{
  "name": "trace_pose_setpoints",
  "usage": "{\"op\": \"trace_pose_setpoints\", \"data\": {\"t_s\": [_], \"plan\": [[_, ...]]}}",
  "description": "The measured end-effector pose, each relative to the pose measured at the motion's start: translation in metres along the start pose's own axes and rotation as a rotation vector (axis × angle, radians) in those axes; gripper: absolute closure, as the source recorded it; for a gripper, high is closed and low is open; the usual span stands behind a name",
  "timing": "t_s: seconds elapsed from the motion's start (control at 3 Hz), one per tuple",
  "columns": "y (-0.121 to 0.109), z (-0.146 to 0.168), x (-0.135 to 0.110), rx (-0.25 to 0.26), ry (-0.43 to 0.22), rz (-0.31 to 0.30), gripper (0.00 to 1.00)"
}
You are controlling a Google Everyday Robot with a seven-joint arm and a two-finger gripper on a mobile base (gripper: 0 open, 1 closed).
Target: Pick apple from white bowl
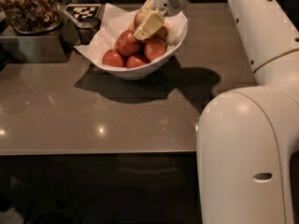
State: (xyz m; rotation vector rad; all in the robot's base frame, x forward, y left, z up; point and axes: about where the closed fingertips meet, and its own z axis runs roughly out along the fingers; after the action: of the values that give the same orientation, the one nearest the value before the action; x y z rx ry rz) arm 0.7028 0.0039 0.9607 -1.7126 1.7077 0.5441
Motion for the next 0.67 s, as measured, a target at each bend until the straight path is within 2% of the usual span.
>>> {"op": "trace_pose_setpoints", "data": {"t_s": [0.33,0.67], "plan": [[0.006,-0.011,-0.005,0.005,0.004,-0.018,1.0],[0.022,-0.03,-0.024,-0.024,0.001,-0.068,1.0]]}}
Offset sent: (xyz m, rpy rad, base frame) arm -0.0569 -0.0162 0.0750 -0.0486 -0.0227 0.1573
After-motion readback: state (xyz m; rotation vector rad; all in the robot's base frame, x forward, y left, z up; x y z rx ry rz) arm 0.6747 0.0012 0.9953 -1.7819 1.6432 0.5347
